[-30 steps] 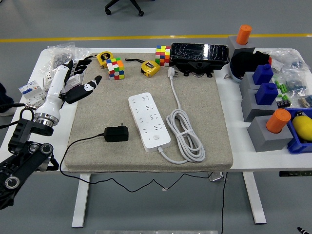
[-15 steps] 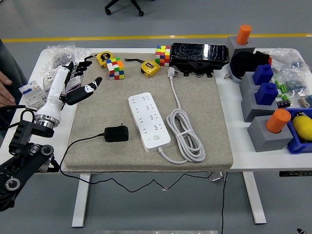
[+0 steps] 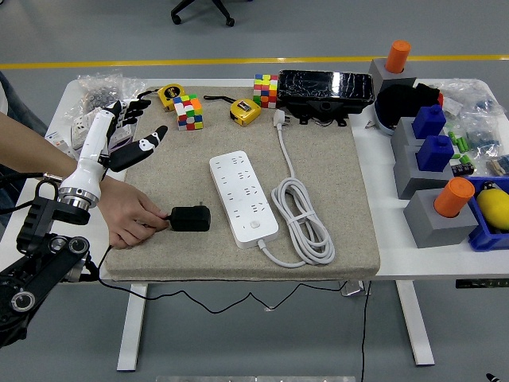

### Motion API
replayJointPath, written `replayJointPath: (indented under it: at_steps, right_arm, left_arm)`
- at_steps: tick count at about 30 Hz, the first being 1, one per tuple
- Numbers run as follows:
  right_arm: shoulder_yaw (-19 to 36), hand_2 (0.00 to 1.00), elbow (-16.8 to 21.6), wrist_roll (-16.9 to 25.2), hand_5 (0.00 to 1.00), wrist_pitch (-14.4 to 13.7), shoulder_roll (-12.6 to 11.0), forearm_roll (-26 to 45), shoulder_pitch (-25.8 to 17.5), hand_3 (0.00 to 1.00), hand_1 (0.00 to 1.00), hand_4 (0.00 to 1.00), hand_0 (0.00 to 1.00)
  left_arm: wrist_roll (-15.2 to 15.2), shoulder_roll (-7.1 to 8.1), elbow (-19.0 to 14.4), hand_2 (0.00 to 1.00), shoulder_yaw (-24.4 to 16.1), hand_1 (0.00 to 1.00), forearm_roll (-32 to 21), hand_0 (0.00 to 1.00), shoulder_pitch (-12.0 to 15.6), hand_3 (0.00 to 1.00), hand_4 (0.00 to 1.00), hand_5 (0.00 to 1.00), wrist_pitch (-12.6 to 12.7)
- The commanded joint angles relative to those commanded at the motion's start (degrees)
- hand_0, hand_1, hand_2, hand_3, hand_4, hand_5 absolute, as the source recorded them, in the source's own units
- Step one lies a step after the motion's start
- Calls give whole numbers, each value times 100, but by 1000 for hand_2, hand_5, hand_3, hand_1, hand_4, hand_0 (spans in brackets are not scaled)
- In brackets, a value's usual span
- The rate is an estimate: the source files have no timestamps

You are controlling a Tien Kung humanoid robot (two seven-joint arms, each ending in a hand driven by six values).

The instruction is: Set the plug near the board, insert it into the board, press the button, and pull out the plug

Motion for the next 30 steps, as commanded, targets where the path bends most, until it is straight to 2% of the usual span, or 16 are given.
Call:
replayJointPath:
  at_steps: [20,30]
  right_arm:
    - [-5,620,8,23,415,-19,-19,2,-4,552,629,892,524]
    - [-2,617,15,48,414,-36,-29,10,5,550,628,889,525]
  left_arm:
    - [98,-16,29,794,80,776,64,734,-13,721,809,331,-51]
    - [79,6,137,795,492,777,295,756,-96,723,809,323,-68]
